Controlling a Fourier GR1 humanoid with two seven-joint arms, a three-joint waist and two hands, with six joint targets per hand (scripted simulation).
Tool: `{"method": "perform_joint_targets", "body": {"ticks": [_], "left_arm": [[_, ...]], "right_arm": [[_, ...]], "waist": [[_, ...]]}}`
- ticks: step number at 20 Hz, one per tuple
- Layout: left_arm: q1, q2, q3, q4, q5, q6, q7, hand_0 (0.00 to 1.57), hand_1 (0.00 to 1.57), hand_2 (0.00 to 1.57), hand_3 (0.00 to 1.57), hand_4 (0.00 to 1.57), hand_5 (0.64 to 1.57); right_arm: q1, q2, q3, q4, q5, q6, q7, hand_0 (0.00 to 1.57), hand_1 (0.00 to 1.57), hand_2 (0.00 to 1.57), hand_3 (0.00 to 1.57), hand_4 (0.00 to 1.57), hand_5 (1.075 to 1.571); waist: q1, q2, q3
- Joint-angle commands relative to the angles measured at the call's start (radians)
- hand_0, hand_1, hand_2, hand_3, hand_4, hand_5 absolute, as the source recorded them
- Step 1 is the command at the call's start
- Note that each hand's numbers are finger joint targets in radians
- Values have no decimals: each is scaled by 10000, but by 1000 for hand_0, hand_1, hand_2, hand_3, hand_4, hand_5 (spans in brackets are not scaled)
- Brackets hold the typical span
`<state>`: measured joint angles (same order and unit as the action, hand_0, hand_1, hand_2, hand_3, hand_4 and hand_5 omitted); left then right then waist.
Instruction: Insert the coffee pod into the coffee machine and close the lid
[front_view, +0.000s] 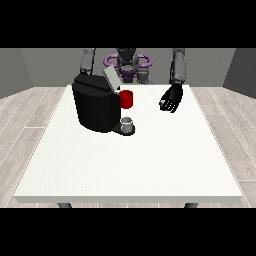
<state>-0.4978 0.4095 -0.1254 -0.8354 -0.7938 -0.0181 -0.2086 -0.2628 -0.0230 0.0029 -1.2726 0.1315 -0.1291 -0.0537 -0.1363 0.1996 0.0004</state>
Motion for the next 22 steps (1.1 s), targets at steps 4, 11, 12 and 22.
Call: {"method": "perform_joint_targets", "body": {"ticks": [4, 11, 12, 22], "left_arm": [[-586, 241, -210, 651, -753, -1008, 46, 730, 730, 961, 849, 392, 1571], [-688, -297, 84, 1357, -1096, -270, -623, 1149, 1149, 1257, 1162, 466, 1571], [-328, -511, 191, 1730, -1064, 576, -968, 1190, 1190, 1287, 1216, 506, 1571], [-1921, -784, 653, 644, -24, -2580, -159, 1403, 1403, 1395, 1319, 502, 1571]], "right_arm": [[1, -160, -377, 879, -193, 125, -326, 0, 0, 0, 0, 0, 1571], [109, -200, -99, 861, 670, -586, 321, 0, 0, 0, 0, 0, 1571], [-21, -188, 147, 137, 797, -566, 1009, 0, 0, 0, 0, 0, 1571], [706, 103, 151, 1630, 947, -764, -278, 0, 0, 0, 0, 0, 1571]], "waist": [[240, -371, -2], [292, -692, -5], [106, -640, -10], [428, -1668, -1]]}}
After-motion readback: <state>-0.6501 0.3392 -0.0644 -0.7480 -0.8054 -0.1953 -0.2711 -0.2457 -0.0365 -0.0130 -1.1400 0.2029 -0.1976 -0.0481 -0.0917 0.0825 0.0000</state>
